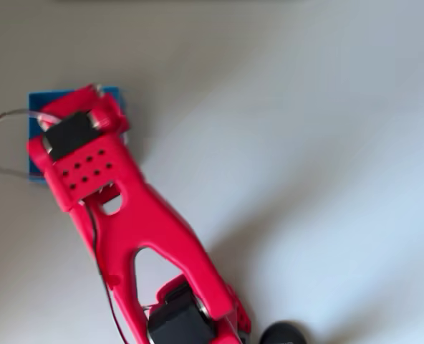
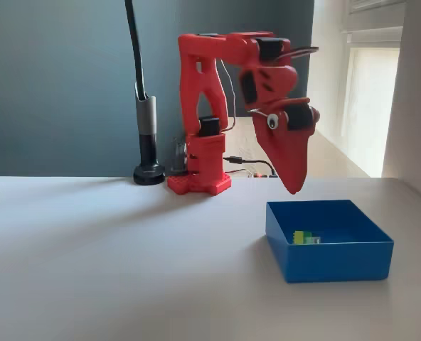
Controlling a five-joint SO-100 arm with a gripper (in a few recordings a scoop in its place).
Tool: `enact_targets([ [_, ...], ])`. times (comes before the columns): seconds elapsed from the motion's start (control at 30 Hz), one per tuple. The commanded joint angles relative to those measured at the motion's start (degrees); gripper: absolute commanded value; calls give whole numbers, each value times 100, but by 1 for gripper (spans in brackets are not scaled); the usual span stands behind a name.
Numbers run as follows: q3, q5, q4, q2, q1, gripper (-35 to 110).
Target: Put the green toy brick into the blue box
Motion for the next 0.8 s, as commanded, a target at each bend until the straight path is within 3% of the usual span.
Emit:
enact_targets([
  [0.0, -308, -158, 114, 527, 510, 0],
  [0.47, 2821, -554, -334, 3349, 2101, 0],
  [0.77, 4588, -712, -571, 5159, 2558, 0],
])
